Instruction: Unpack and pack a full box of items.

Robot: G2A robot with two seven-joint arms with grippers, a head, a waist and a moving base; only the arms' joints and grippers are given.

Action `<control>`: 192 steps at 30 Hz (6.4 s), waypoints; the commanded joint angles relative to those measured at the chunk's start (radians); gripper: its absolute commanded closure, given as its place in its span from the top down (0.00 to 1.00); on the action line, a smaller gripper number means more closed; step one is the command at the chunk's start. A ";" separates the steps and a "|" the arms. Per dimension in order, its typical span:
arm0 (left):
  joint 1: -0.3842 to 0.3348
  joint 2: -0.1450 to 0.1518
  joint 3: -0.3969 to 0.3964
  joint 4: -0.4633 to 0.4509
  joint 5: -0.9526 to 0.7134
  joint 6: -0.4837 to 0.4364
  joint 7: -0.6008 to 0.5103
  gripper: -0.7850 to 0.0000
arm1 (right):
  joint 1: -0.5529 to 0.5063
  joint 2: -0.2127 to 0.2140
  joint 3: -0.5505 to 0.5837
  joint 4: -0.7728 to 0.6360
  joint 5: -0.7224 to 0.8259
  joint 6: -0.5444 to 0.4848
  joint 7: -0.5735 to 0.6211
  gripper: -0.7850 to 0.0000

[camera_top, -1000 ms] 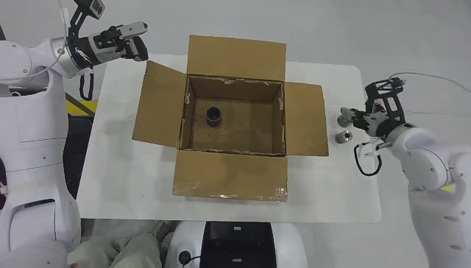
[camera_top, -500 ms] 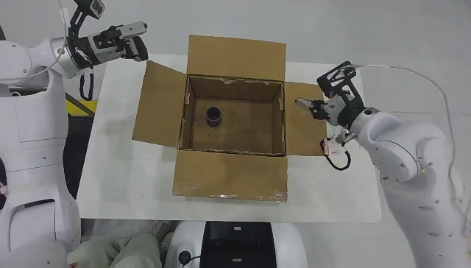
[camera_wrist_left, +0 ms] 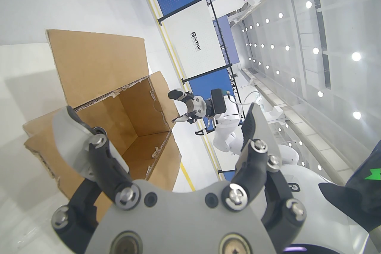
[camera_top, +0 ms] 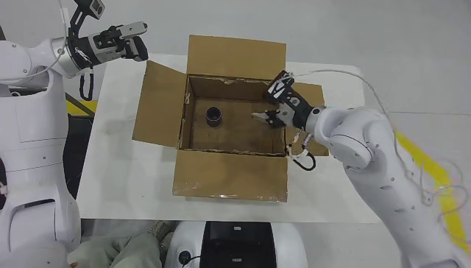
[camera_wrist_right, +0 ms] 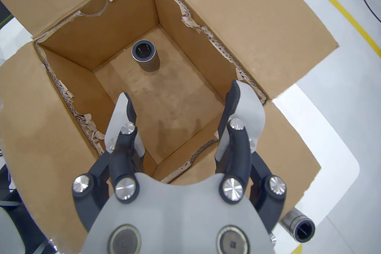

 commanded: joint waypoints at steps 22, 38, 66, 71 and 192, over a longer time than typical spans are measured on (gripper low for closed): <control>0.000 0.000 0.000 0.000 0.000 0.000 0.000 1.00 | 0.061 -0.022 -0.090 0.088 0.027 -0.026 -0.028 0.77; 0.000 0.000 0.000 0.000 0.000 0.000 0.000 1.00 | 0.207 -0.069 -0.237 0.233 0.071 -0.107 -0.009 0.94; 0.000 0.000 0.000 0.000 0.000 0.000 0.000 1.00 | 0.536 -0.326 -0.602 0.805 0.140 -0.152 -0.160 0.82; 0.000 0.000 0.000 0.000 0.000 0.000 0.000 1.00 | 0.562 -0.373 -0.633 0.894 0.133 -0.156 -0.187 0.84; 0.000 0.000 0.000 0.000 0.000 0.000 0.000 1.00 | -0.517 -0.089 0.513 -0.419 -0.053 -0.121 0.096 0.00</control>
